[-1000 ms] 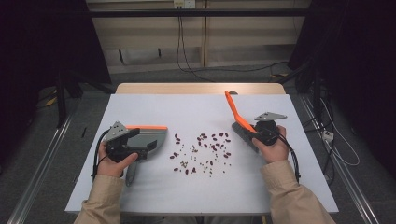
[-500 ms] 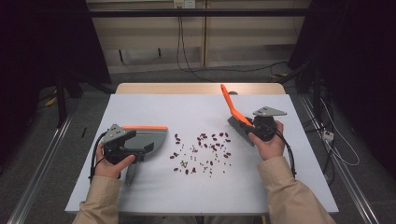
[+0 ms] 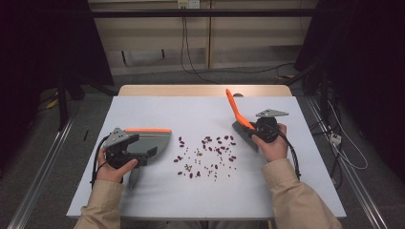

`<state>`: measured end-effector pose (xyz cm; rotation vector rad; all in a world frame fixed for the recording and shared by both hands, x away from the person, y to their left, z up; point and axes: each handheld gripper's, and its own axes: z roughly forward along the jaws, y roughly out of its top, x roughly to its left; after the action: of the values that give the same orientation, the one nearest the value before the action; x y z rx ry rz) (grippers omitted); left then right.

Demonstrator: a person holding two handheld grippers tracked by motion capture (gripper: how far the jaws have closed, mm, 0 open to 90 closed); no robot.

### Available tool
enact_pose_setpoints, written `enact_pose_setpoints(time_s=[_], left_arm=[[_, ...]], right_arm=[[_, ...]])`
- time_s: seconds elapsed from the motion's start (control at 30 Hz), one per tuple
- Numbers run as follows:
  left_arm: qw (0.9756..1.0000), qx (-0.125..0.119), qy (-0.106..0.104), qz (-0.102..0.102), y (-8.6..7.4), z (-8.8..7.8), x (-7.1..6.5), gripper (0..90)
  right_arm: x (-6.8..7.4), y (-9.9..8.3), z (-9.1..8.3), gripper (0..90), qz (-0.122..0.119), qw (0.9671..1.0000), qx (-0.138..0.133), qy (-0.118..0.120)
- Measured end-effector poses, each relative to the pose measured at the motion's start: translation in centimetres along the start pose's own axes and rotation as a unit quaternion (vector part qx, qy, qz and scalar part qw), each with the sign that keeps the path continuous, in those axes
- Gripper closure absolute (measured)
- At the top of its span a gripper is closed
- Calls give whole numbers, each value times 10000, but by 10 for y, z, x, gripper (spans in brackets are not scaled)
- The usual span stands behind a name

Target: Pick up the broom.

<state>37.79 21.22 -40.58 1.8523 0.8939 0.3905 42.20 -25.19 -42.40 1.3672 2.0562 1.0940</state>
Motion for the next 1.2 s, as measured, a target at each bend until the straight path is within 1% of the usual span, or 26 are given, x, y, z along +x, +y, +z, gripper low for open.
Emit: enact_pose_setpoints(time_s=[0.03, 0.07, 0.1, 0.13, 0.17, 0.2, 0.23, 0.3, 0.37, 0.4, 0.43, 0.5, 0.57, 0.67, 0.73, 0.77, 0.8, 0.83, 0.87, 0.9, 0.97, 1.03, 1.1, 1.13, 1.2], left_arm=[[10000, 6, -9, 9, 0, 0, 0, 89], [10000, 3, -18, 12, 0, 0, 0, 89], [10000, 14, -23, 14, 0, 1, 0, 89], [10000, 25, -21, 26, 0, 1, 0, 89], [10000, 34, -26, 19, 0, 1, 0, 89], [10000, 32, -28, 0, 0, 2, 0, 90], [10000, 43, -23, 12, 0, 2, 0, 89], [10000, 39, -32, 12, 0, 2, 1, 89], [10000, 31, -19, -15, -1, 1, 1, 89], [10000, 29, -14, -15, -1, 1, 1, 89], [10000, 33, -23, -5, -1, 1, 2, 89], [10000, 31, 0, -21, -1, 1, 3, 89], [10000, 16, 12, -46, -1, 1, 3, 89], [10000, 23, 3, -17, -1, 1, 3, 89], [10000, 17, 18, -29, -1, 0, 3, 89], [10000, 16, 26, -29, -1, 0, 3, 89], [10000, 27, 26, -16, -1, 0, 3, 89], [10000, 22, 28, -30, -1, 0, 3, 89], [10000, 11, 25, -45, -2, 0, 4, 89], [10000, 6, 23, -71, -2, 0, 4, 89], [10000, 6, 25, -92, -2, -1, 5, 85], [10000, 29, 21, -90, -3, -1, 6, 84], [10000, 54, 43, -55, -3, -1, 7, 76], [9999, 51, 66, -57, -4, -2, 7, 70], [10000, 5, 59, -66, -4, -2, 7, 58]], right_arm=[[-1, 1, 0, 643, -16, 10000, -35, -24], [-1, 3, 0, 619, 5, 10000, -32, -47], [-3, 4, 0, 615, 74, 10000, -23, -44], [-4, 6, 1, 629, 134, 9999, 17, 3], [-5, 8, 2, 630, 147, 9999, 21, -5], [-6, 9, 4, 630, 123, 9999, 19, -19], [-6, 11, 6, 631, 112, 9999, 74, -23], [-7, 14, 11, 636, 131, 9998, 120, -5], [-5, 16, 18, 680, 31, 9996, 238, -129], [-5, 17, 20, 701, 8, 9996, 250, -117], [-5, 17, 22, 704, 48, 9997, 226, -73], [-3, 19, 22, 708, -70, 9996, 280, -77], [-1, 20, 22, 709, -79, 9995, 313, -15], [1, 20, 21, 709, -171, 9997, 199, 10], [2, 21, 21, 709, -264, 9996, -44, 18], [2, 22, 21, 710, -276, 9995, -143, -20], [2, 24, 21, 709, -342, 9990, -284, -19], [3, 26, 21, 709, -380, 9986, -369, -50], [4, 28, 22, 709, -469, 9981, -381, -118], [4, 29, 24, 709, -610, 9974, -359, -153], [5, 30, 30, 710, -749, 9964, -335, -236], [8, 28, 36, 709, -957, 9950, -154, -237], [13, 25, 42, 709, -1133, 9935, -4, -147], [16, 24, 42, 710, -1177, 9930, -37, -74], [23, 23, 42, 710, -1330, 9911, 19, -70]])
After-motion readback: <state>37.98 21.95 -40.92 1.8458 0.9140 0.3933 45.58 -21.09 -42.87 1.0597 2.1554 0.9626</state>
